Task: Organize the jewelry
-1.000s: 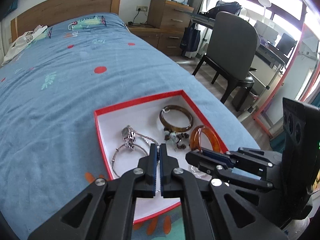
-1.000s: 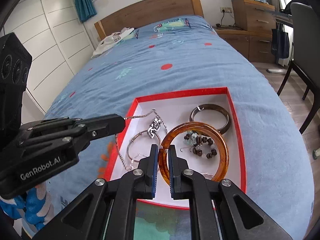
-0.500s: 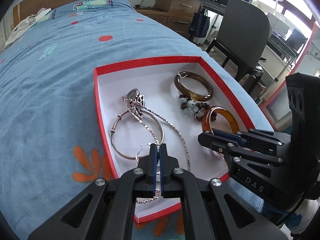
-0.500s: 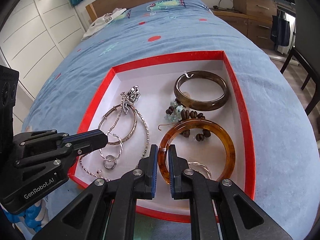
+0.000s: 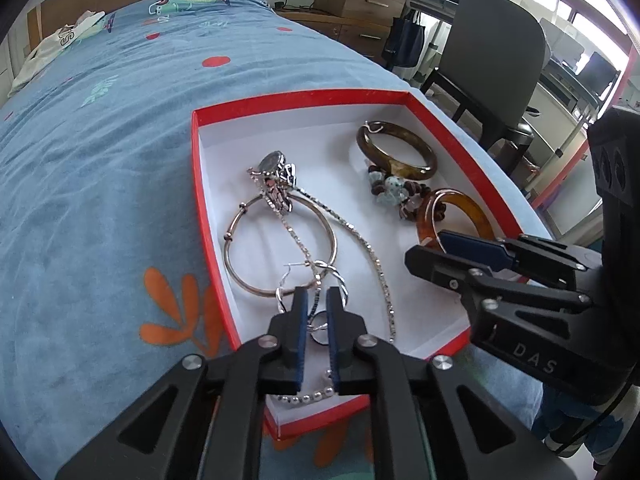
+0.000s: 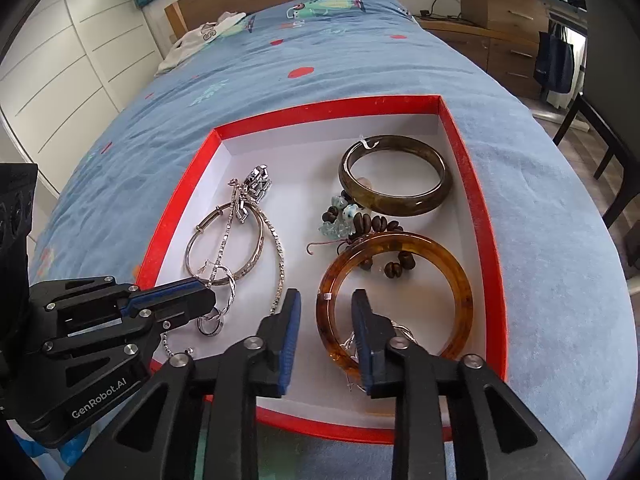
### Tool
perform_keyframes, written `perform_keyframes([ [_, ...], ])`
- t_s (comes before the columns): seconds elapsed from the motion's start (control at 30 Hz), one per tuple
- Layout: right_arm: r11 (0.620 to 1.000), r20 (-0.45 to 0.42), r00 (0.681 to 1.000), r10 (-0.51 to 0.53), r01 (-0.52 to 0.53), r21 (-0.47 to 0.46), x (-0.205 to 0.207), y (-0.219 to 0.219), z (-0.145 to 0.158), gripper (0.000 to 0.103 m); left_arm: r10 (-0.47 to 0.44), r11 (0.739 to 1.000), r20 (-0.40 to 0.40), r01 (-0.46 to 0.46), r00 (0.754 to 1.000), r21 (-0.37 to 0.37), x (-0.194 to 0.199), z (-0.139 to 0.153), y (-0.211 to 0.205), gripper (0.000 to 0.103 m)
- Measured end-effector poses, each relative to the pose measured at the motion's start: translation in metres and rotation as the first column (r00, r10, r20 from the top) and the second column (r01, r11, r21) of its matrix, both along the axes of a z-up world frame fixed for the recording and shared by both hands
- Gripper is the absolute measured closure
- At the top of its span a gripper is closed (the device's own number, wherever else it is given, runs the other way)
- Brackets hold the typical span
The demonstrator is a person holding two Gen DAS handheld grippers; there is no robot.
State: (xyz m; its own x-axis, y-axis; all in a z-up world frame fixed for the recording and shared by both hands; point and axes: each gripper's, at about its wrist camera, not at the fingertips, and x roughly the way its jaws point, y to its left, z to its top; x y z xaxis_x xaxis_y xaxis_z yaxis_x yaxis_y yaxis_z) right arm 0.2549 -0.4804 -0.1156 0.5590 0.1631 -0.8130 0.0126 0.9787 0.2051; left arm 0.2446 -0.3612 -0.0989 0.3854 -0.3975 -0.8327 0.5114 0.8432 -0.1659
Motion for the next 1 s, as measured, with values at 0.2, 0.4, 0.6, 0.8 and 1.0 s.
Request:
perform_keyframes([
  [0.2,1.000,0.013,1.000,-0.022,0.022,-0.013,-0.008,0.001,0.010,0.059,0.006,1.000,0.025,-0.005,1.000,-0.014,-0.008,0.017,0.005,0.072],
  [0.4,0.999,0.036,0.998,-0.046,0.046,-0.017,-0.021,0.002,0.025,0.051,0.005,1.000,0.054,-0.004,0.999,-0.029,-0.019,0.037,0.012,0.065],
  [0.6,0.997,0.064,0.996,-0.061,0.063,-0.033,-0.035,0.010,0.047,0.047,0.016,0.999,0.084,-0.012,0.996,-0.046,-0.031,0.057,0.024,0.064],
  [0.8,0.996,0.102,0.991,-0.083,0.086,-0.021,-0.052,0.023,0.067,0.045,0.065,0.997,0.100,-0.060,0.993,-0.055,-0.048,0.074,0.051,0.061],
  [1.0,0.997,0.138,0.987,-0.077,0.080,-0.017,-0.078,0.044,0.084,0.041,0.135,0.991,0.162,-0.133,0.978,-0.024,-0.076,0.084,0.089,0.060],
])
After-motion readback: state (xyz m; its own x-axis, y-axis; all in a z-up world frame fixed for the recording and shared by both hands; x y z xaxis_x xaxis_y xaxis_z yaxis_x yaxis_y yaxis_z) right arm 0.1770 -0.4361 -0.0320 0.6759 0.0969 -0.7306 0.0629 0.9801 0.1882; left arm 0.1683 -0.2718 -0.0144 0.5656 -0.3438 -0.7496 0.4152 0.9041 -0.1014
